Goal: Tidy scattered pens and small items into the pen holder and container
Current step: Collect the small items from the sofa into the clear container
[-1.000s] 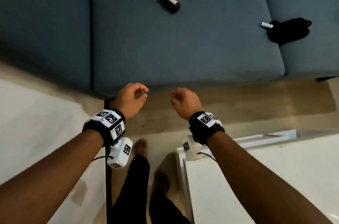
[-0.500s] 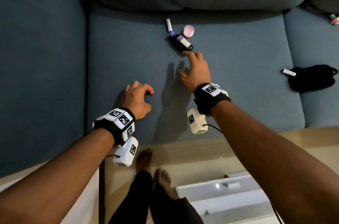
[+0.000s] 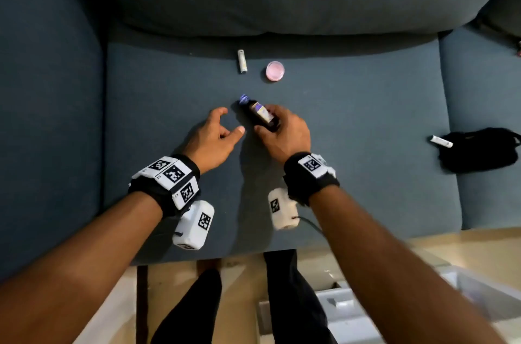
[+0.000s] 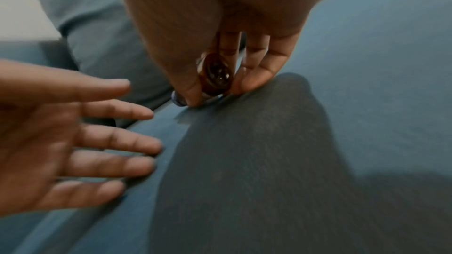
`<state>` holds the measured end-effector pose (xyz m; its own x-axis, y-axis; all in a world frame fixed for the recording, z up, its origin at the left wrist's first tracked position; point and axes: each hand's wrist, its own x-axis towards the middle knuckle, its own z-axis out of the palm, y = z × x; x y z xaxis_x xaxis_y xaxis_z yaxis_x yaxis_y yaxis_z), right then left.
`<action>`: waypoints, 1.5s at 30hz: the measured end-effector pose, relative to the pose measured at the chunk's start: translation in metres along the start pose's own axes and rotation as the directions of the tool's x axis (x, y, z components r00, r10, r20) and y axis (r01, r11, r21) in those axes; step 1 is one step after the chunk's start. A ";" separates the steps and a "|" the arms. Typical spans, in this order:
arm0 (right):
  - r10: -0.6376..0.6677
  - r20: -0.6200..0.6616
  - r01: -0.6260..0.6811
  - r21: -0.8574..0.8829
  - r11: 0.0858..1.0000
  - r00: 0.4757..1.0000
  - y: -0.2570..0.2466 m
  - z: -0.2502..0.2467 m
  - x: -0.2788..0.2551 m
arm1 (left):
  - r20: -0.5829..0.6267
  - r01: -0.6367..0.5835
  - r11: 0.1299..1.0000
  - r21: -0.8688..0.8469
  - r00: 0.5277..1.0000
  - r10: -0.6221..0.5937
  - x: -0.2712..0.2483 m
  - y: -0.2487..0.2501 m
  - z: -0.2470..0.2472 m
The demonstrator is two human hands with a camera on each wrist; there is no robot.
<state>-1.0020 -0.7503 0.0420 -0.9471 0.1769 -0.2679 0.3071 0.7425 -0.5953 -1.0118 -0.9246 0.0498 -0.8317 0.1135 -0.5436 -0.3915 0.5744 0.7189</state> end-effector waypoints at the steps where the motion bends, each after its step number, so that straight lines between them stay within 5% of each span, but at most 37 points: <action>1: 0.024 -0.006 -0.023 0.091 0.996 1.000 0.008 -0.003 -0.009 | 0.020 0.038 0.997 -0.074 0.999 -0.037 0.004 0.012 0.010; 4: 0.031 0.019 -0.036 0.301 0.953 0.999 0.021 -0.012 -0.034 | 0.041 0.116 0.969 -0.219 0.993 -0.109 0.013 0.042 0.040; 9: 0.000 0.095 -0.033 0.347 0.937 0.996 0.053 -0.050 -0.038 | -0.005 -0.010 0.993 -0.119 1.000 0.009 0.022 0.073 0.087; 14: 0.122 -0.238 -0.076 0.193 0.978 0.964 0.132 -0.115 -0.012 | 0.063 -0.013 0.976 -0.216 0.998 0.027 0.030 0.104 0.116; 18: 0.355 -0.563 -0.313 0.173 0.934 0.746 0.211 -0.181 0.001 | 0.177 -0.058 0.977 -0.207 0.980 0.095 0.035 0.127 0.144; 20: 0.527 -0.595 -0.484 0.248 0.839 0.607 0.243 -0.208 0.002 | 0.219 -0.079 0.984 -0.162 0.969 0.113 0.038 0.136 0.157; 22: 0.666 -0.529 -0.627 0.289 0.724 0.525 0.269 -0.223 -0.003 | 0.246 -0.088 0.987 -0.135 0.962 0.119 0.040 0.144 0.167; 25: 0.725 -0.417 -0.696 0.254 0.672 0.548 0.298 -0.223 -0.012 | 0.252 -0.092 0.987 -0.128 0.960 0.122 0.042 0.154 0.181; 32: 0.670 -0.365 -0.578 0.339 0.742 0.646 0.320 -0.226 -0.007 | 0.250 -0.082 0.991 -0.102 0.962 0.105 0.042 0.167 0.204; 36: 0.653 -0.506 -0.424 0.502 0.754 0.563 0.322 -0.245 -0.003 | 0.265 -0.068 0.991 -0.114 0.959 0.096 0.040 0.170 0.215; 38: 0.534 -0.679 -0.273 0.462 0.844 0.504 0.312 -0.257 -0.004 | 0.261 -0.057 0.990 -0.130 0.961 0.090 0.039 0.170 0.220; 40: 0.357 -0.789 -0.135 0.336 0.932 0.500 0.294 -0.265 -0.007 | 0.261 -0.052 0.987 -0.150 0.961 0.090 0.037 0.168 0.224; 45: 0.029 -0.689 0.121 0.168 0.978 0.724 0.233 -0.244 -0.016 | 0.233 -0.063 0.975 -0.214 0.966 0.113 0.031 0.168 0.224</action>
<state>-0.9383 -0.4222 0.0925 -0.7417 0.5945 0.3106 0.2015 0.6392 -0.7422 -1.0155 -0.6424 0.0565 -0.7561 0.3634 -0.5443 -0.4137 0.3790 0.8278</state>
